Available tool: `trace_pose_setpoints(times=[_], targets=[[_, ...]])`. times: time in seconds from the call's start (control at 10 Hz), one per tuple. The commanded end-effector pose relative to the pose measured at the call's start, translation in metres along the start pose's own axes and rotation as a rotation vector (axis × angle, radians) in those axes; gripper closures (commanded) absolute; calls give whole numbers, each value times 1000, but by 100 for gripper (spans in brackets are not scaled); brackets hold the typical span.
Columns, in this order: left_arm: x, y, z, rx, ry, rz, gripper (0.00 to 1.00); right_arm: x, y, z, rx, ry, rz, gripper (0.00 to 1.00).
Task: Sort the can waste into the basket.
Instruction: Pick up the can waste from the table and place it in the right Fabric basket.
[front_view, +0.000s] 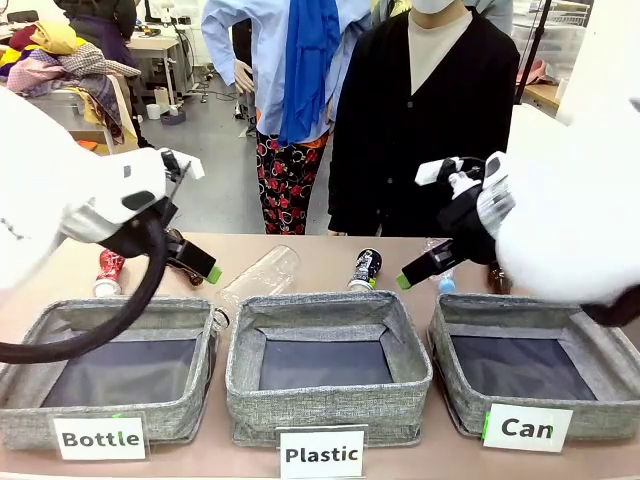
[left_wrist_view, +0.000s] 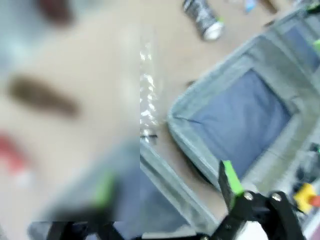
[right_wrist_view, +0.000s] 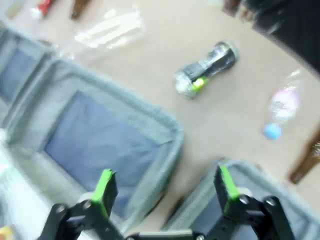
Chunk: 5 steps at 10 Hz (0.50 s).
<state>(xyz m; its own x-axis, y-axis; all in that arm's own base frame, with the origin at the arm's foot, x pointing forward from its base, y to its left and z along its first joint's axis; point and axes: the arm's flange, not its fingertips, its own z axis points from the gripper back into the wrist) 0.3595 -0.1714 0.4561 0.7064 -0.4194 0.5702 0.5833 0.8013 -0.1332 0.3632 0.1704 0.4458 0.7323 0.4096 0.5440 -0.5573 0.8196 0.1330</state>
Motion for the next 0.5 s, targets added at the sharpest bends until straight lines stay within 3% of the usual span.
trace_pose_setpoints(times=[0.0,0.2,0.4], targets=[[-21,-5,43,-111,52,127,0,3,-19,45,170,17,-213,0],[-45,6,82,-394,62,85,0,-11,-39,84,381,22,-298,0],[-80,59,117,-615,-7,176,0,-36,-88,109,507,-18,-448,0]])
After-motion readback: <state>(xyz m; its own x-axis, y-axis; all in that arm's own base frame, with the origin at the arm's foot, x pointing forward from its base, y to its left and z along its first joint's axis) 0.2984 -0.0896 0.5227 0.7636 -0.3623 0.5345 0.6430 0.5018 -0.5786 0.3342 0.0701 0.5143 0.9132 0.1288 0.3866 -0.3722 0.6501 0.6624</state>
